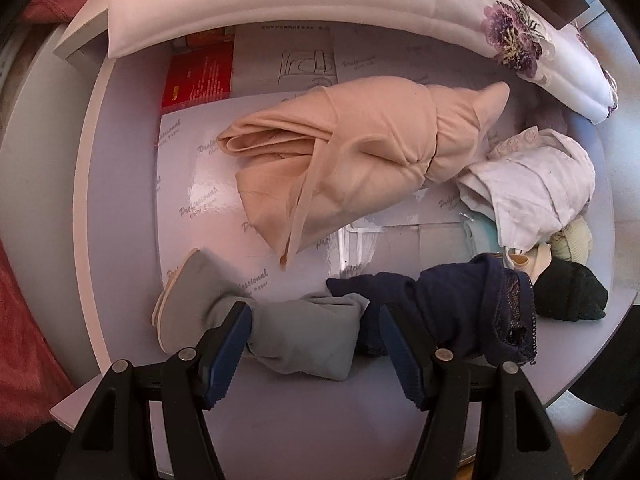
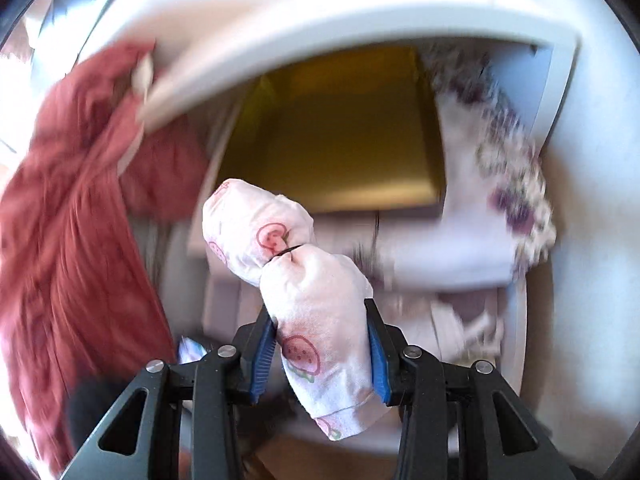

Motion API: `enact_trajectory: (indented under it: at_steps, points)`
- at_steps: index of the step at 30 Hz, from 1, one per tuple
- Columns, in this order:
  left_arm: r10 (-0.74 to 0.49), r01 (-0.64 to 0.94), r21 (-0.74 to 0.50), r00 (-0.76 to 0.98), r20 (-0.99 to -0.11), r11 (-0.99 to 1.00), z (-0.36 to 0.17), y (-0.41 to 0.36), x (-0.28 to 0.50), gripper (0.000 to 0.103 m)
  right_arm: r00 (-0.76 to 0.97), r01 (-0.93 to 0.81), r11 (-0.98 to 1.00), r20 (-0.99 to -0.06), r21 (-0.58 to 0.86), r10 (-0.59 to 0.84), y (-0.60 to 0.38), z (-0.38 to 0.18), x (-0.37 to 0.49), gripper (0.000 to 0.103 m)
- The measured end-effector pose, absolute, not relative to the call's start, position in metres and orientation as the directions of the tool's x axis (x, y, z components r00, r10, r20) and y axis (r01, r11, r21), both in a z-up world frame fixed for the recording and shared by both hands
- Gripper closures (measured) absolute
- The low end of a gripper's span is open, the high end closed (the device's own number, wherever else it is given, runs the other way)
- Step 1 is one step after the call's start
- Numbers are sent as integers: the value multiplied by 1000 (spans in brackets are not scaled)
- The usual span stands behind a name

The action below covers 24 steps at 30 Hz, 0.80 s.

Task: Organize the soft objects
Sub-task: 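Lift the pink sock bundle with the right tool and release it into the gold tray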

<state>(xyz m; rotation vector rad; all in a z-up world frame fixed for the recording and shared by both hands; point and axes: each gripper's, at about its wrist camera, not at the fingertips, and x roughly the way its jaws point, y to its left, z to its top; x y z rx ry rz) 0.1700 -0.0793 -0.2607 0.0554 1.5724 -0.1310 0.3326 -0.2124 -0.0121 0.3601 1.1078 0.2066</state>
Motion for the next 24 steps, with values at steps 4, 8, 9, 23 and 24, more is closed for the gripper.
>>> enact_trajectory:
  at_steps: [4,8,9,23,24]
  points:
    - [-47,114,-48,-15,-999,992,-264,-82,169,36,499,159,890,-812,428,302,-224,-7,370,62]
    - [-50,103,-52,-22,-999,993,-265,-78,168,36,542,293,823,-794,486,276,-236,-22,408,62]
    - [-48,104,-51,-23,-999,993,-266,-79,168,36,544,308,818,-796,485,267,-236,-24,416,62]
    - [-39,97,-42,-32,-999,994,-267,-77,170,36,508,425,862,-861,276,25,-245,-74,471,54]
    - [-39,95,-41,-32,-999,995,-267,-77,170,36,508,423,865,-861,269,20,-246,-77,473,51]
